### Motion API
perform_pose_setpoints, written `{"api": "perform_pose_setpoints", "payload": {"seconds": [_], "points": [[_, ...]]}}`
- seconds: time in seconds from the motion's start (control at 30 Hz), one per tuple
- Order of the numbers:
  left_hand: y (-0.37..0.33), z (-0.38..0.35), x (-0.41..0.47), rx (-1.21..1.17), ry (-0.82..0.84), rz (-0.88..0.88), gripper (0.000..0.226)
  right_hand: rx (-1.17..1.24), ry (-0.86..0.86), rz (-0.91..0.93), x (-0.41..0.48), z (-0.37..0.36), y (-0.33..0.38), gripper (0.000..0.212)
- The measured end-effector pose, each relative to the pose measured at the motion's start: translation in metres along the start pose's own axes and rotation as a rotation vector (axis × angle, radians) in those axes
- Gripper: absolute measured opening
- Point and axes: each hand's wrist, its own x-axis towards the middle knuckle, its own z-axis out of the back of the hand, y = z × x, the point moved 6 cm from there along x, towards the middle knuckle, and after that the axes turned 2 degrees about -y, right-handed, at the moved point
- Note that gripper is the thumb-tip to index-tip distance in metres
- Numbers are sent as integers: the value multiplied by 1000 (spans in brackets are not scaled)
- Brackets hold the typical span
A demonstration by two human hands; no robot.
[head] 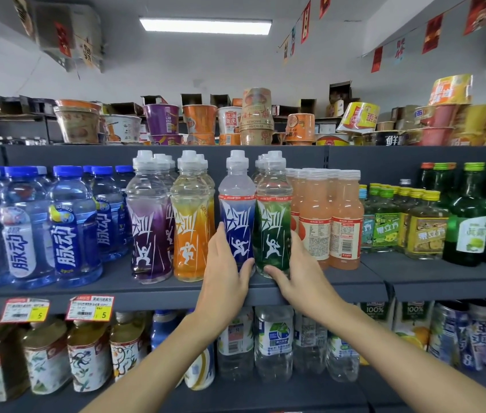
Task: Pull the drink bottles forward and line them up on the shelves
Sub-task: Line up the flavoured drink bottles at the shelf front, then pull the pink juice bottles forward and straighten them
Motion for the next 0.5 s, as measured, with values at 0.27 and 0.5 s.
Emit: {"api": "perform_pose_setpoints", "payload": {"seconds": [0.27,0.5], "points": [[-30,12,-6,295,-146,-299,72,-213,0,-17,4,22,-7,85],[-89,-31,8,286,-99,-491,60,-177,-143,94,12,76,-31,36]]}}
